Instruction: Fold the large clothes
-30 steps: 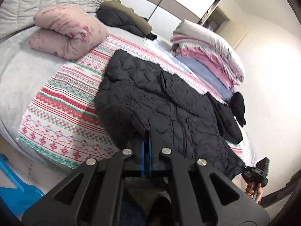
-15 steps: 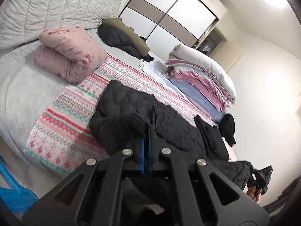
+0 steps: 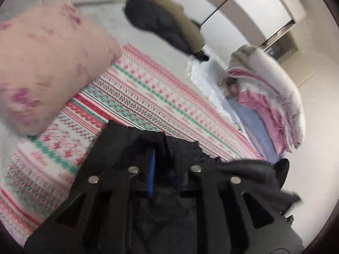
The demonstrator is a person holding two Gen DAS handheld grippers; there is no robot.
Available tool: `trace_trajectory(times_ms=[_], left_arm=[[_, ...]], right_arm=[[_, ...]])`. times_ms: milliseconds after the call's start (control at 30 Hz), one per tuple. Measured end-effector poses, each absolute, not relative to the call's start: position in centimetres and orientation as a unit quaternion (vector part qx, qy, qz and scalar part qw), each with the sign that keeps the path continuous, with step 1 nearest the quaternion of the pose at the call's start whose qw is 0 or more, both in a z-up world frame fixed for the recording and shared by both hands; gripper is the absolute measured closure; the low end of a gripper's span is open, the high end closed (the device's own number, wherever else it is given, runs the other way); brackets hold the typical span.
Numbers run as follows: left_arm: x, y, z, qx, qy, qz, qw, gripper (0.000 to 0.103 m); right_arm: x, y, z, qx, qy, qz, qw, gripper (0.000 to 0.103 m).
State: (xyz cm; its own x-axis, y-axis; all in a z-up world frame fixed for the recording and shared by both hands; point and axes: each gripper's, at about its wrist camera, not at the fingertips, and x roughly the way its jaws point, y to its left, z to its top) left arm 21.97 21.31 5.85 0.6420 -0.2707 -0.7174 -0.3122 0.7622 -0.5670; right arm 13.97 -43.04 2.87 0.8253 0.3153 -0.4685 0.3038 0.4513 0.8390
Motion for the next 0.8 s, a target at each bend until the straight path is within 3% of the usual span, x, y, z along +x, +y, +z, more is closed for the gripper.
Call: trace_trajectory(times_ms=[133,167,233,267,300,500,567,633,667,700,800], left_arm=[[22.3,23.9,4.3,-0.415,0.376,0.045,0.827,0.085],[21.9,24.1,4.3,-0.415,0.365,0.05,0.832,0.08],[21.9,23.8,4.0,-0.38,0.378,0.073,0.841,0.063],[22.2,23.5,3.6,-0.366,0.394,0.068,0.84,0.054],[22.5,23.0,3.1,-0.355,0.409,0.057,0.839,0.053],[25.0,20.9,-1.1,-0.292,0.48,0.054,0.826,0.049],[25.7,20.0,-3.0,-0.255,0.498,0.057,0.827,0.049],[26.3,19.2,-4.3,-0.229,0.506,0.066,0.829,0.058],[26.3,19.0,-4.5,-0.221,0.503,0.077,0.832,0.085],[26.5,19.1,-4.5,-0.221,0.501,0.083,0.833,0.096],[26.2,19.4,-2.7,-0.238,0.459,0.09,0.851,0.097]], right_arm=[[18.3,-44.6,-0.6,0.494,0.327,-0.056,0.804,0.08],[18.6,-45.0,-0.6,0.474,0.333,-0.063,0.812,0.077],[18.5,-45.8,0.6,0.409,0.335,-0.087,0.844,0.064],[18.4,-45.7,1.2,0.377,0.329,-0.092,0.861,0.047],[18.0,-45.6,1.8,0.356,0.324,-0.091,0.872,0.036],[20.2,-41.6,-0.1,0.252,0.378,-0.014,0.891,0.034],[21.4,-40.0,-1.6,0.212,0.4,-0.02,0.891,0.037],[22.5,-38.4,-3.1,0.18,0.429,-0.011,0.885,0.072],[22.8,-38.0,-3.4,0.176,0.434,-0.005,0.884,0.09],[22.9,-37.7,-3.3,0.173,0.428,-0.008,0.887,0.095],[22.7,-37.4,-1.6,0.162,0.393,-0.019,0.905,0.098]])
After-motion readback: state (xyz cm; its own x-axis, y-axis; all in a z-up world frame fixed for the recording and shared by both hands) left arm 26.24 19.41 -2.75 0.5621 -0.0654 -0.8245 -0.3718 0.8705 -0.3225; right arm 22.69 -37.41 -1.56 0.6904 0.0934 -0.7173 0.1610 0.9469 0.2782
